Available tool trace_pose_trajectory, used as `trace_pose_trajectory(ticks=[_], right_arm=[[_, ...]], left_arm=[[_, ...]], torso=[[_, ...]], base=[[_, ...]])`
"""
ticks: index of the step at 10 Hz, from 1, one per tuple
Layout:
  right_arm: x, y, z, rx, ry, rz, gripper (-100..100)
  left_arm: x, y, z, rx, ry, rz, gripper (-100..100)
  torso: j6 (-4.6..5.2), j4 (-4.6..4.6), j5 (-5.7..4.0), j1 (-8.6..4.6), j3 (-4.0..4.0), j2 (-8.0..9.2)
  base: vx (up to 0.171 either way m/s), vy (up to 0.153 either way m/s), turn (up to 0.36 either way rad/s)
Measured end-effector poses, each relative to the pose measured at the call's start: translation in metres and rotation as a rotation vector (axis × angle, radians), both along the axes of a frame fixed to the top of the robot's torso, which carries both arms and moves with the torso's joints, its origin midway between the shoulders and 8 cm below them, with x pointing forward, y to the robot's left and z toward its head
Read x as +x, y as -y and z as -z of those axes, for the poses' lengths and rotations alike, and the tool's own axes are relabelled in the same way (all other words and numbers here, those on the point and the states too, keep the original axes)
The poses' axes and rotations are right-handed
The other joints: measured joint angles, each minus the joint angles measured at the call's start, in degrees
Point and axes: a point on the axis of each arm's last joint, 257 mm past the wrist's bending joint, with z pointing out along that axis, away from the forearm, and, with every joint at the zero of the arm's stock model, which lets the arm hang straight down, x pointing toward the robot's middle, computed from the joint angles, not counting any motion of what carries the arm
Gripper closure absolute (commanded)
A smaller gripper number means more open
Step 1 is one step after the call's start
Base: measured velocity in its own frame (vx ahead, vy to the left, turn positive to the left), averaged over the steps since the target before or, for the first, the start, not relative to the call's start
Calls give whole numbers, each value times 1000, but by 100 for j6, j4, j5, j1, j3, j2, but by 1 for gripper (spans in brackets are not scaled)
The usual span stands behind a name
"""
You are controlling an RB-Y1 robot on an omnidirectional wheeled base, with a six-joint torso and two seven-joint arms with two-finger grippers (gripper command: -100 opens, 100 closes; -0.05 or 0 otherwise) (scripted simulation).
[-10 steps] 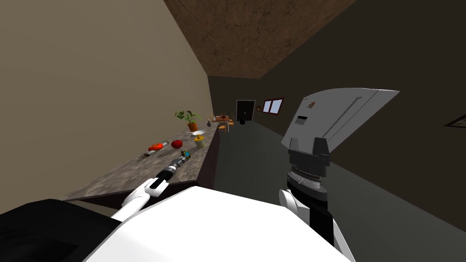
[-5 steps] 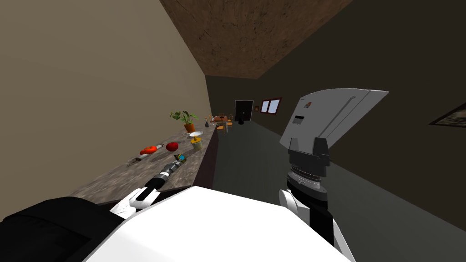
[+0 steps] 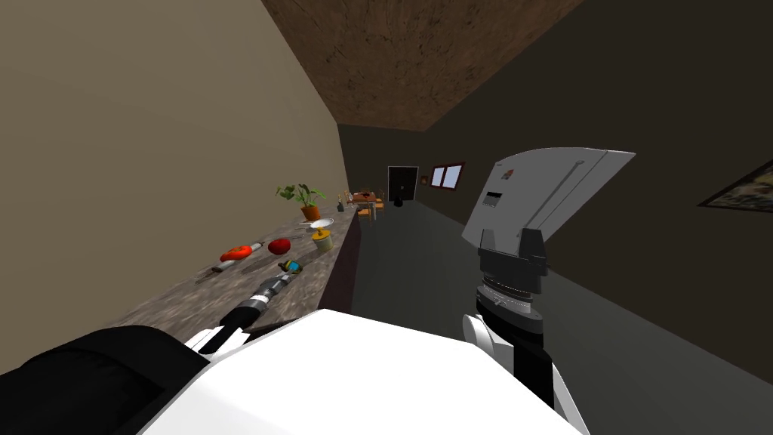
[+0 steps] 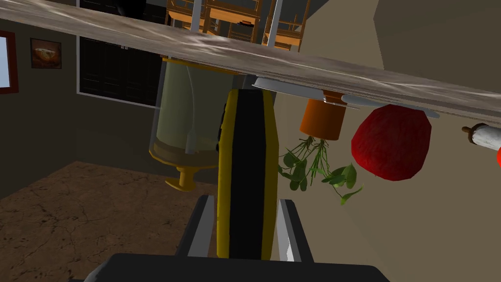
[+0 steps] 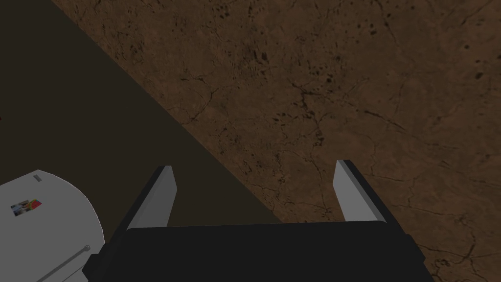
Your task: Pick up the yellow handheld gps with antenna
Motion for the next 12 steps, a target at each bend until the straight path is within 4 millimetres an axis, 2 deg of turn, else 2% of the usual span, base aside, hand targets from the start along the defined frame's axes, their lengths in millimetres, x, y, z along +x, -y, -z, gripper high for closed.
trace_pose_trajectory(ticks=[4, 7, 8, 11, 12], right_arm=[[0, 0, 0, 0, 0, 0, 0], [0, 0, 0, 0, 0, 0, 0], [0, 0, 0, 0, 0, 0, 0], [0, 0, 0, 0, 0, 0, 0], [0, 0, 0, 0, 0, 0, 0]], left_arm=[[-32, -2, -23, 25, 19, -13, 100], [-57, -3, -19, 32, -12, -16, 100], [-70, -6, -22, 37, -6, -34, 100], [-89, -4, -37, 56, -18, -33, 100], [-90, -4, -37, 56, -20, -33, 0]], torso=[[5, -5, -1, -6, -14, -22], [-7, 0, -1, -7, 9, 20], [0, 1, -5, -5, 2, 4], [-2, -1, -7, -15, 2, 7], [2, 1, -5, -14, 5, 12]], base=[[72, 6, -43], [15, 4, -31], [84, 19, -67], [22, 1, -1], [0, 0, 0]])
